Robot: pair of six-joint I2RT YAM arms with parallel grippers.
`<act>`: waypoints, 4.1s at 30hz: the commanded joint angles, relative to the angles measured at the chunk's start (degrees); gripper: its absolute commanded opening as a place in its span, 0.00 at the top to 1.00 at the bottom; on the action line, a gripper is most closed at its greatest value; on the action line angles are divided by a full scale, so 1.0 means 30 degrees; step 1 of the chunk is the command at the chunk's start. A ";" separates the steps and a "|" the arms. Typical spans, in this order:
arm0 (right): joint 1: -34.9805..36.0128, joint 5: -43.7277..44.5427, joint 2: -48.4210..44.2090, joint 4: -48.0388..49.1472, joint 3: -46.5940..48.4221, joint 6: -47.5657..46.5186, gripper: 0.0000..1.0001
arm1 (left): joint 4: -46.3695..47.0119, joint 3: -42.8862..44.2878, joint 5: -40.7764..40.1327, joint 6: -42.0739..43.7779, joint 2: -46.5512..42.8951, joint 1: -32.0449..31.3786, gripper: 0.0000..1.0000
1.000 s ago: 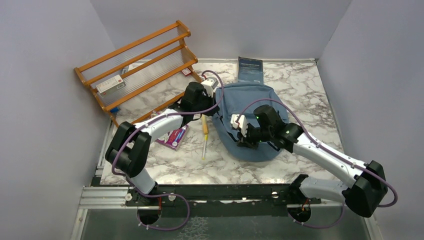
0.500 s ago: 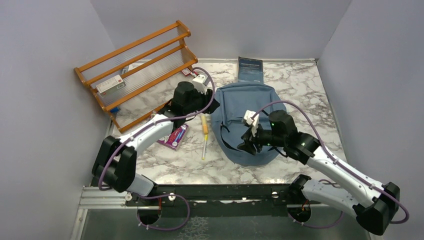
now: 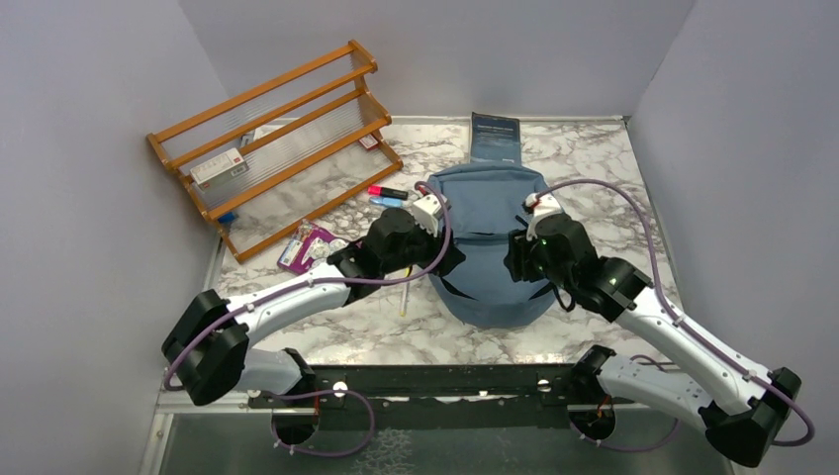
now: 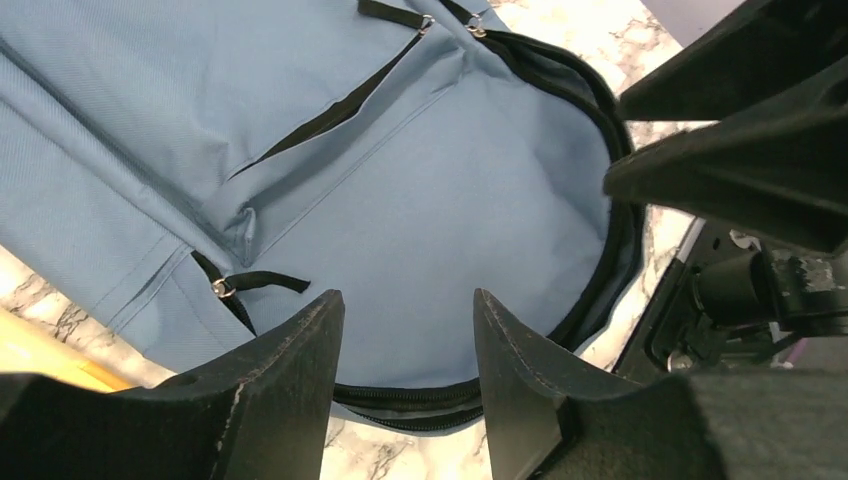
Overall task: Pack the student bag
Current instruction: Unzip the student bag at the center of the board.
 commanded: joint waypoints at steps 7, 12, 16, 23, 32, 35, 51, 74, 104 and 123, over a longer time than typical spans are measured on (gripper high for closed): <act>0.0150 0.6976 -0.1668 -0.2763 -0.0788 1.4610 0.36 | -0.0398 0.1917 -0.0811 0.1956 0.2079 -0.0722 0.45; 0.0136 0.8284 -0.0610 -0.9818 -0.0321 2.3266 0.22 | -0.0581 0.2468 -0.0995 0.2608 0.2763 -0.1556 0.43; 0.0136 0.8567 -0.0331 -1.2782 -0.0613 2.6142 0.20 | -0.0563 0.2567 -0.1198 0.2685 0.3145 -0.1976 0.43; 0.0136 0.8153 -0.1573 -1.2653 -0.2524 2.7324 0.20 | -0.0581 0.2651 -0.1347 0.3157 0.3587 -0.2768 0.42; 0.0136 0.6684 -0.3055 -0.7477 -0.6059 2.5927 0.41 | -0.0954 0.3168 -0.0723 0.3887 0.4167 -0.3252 0.42; 0.0136 0.6419 -0.3020 -0.6907 -0.6559 2.5818 0.48 | -0.1297 0.3431 -0.0417 0.4234 0.4557 -0.3415 0.42; 0.0136 0.5172 -0.5617 -0.5876 -0.9470 2.6634 0.82 | -0.0931 0.4973 -0.1483 0.4032 0.7774 -0.6317 0.39; 0.0136 0.5735 -0.9082 -0.5629 -0.9602 2.4639 0.95 | -0.0556 0.7028 -0.1006 0.3047 1.1688 -0.6396 0.37; 0.0136 0.5847 -0.9368 -0.5713 -0.9307 2.4471 0.99 | 0.0992 0.7272 0.1314 0.2008 1.2450 -0.6578 0.73; 0.0136 0.9170 -0.7238 -0.7093 -0.6041 2.3332 0.99 | -0.6014 1.3800 0.0095 0.4656 1.0613 -0.2498 1.00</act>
